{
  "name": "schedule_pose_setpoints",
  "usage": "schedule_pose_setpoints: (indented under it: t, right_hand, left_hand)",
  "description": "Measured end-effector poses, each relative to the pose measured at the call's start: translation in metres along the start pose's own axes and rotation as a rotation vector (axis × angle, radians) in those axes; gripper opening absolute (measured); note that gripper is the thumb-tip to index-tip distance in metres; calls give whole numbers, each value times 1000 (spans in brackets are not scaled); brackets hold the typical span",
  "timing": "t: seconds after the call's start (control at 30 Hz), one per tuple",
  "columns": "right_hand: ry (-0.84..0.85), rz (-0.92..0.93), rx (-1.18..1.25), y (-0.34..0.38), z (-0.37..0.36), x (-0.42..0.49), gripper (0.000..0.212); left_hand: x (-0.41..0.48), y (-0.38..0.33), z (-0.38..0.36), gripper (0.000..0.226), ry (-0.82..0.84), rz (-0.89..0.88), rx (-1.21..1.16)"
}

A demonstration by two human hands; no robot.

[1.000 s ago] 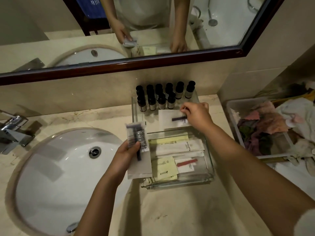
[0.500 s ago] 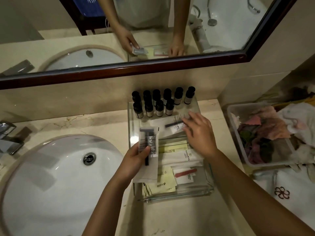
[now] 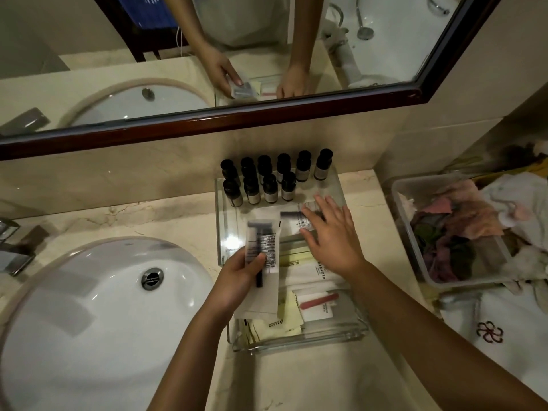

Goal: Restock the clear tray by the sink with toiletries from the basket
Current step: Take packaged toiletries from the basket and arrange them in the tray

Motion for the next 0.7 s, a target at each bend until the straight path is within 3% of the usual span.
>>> schedule_pose_setpoints:
  t: [0.2,0.3,0.4,0.43,0.5,0.57,0.7]
  right_hand:
    - [119,63,-104,1,-15,-7,66]
    - [50,41,-34,5,1,-8,62]
    - [-163,-244,367,-3,39,-22,44]
    - [-141,-392,596,-5,43,-32,30]
    - [62,-662,948,2,30,-53,15]
    - [144,-768,1054,5,25,-62,15]
    - [95,-826,1183,-12,35,-45,27]
  left_hand:
    - [2,-4,-5,16,-11,-4,-18]
    - [0,-7,-11,16,-20,20,-53]
    - [-2,-7,-21,18,-19,92,-187]
    - [-3,-7,-26,19,-13,120,-246]
    - [-6,-11,-36,17,-6,139,-294]
    - [-8,-16,-46,16,56,100,-223]
    - [-21,-32,-66,13,332,-8,28]
Point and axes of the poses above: each hand's wrist, its own x-axis towards the middle knuckle, its own z-axis out of the back of the hand, y = z × x, the point moved 9 cm from there along x, towards the middle knuckle, and after that the axes turned 12 degrees about -y, right-handed, at the moved point
